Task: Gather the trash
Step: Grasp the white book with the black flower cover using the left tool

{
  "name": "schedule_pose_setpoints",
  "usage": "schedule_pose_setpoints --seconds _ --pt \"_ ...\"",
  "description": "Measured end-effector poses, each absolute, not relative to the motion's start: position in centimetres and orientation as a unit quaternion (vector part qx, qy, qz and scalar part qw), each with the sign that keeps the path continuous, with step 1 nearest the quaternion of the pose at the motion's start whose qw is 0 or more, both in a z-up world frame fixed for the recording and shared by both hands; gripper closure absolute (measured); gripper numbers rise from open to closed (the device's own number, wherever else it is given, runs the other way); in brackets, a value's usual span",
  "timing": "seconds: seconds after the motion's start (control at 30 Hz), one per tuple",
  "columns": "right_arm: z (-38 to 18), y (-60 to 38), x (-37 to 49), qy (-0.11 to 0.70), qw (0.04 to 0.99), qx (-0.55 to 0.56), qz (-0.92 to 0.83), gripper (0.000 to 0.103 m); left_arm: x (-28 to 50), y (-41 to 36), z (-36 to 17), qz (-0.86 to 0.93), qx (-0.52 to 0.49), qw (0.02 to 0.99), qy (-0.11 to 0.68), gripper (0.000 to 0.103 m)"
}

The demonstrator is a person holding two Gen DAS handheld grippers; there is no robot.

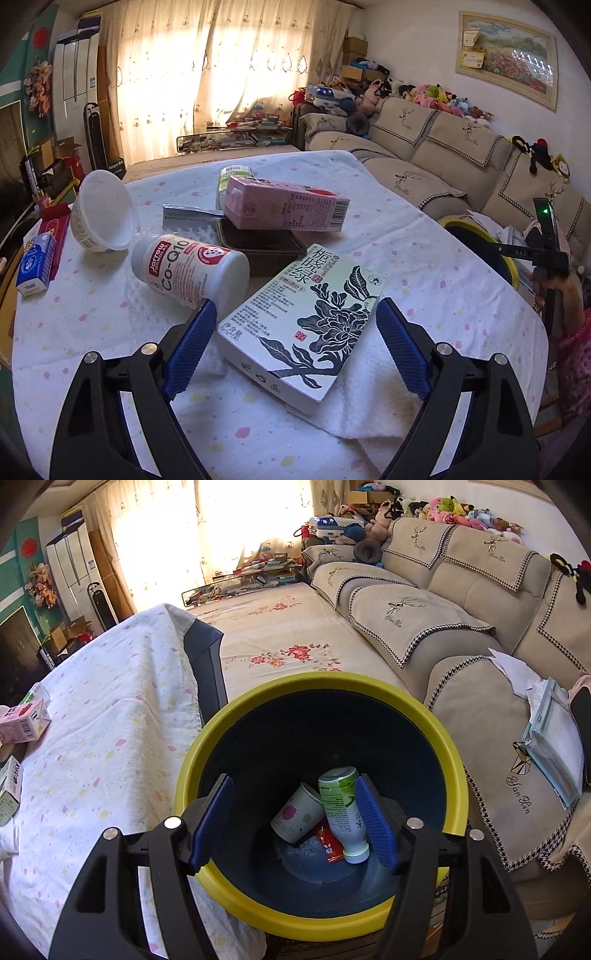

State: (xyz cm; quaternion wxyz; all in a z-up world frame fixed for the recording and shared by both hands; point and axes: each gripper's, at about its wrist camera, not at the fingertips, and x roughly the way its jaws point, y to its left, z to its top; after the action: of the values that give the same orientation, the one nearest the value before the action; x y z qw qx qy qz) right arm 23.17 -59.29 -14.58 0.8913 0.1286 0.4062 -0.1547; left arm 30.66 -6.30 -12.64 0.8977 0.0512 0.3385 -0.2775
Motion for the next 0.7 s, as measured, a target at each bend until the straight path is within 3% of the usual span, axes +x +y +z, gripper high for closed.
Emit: schedule_pose_setpoints --seconds 0.7 --pt "-16.0 -59.3 23.6 0.423 0.885 0.135 -0.141 0.035 31.9 -9.3 -13.5 -0.320 0.101 0.868 0.366 0.016"
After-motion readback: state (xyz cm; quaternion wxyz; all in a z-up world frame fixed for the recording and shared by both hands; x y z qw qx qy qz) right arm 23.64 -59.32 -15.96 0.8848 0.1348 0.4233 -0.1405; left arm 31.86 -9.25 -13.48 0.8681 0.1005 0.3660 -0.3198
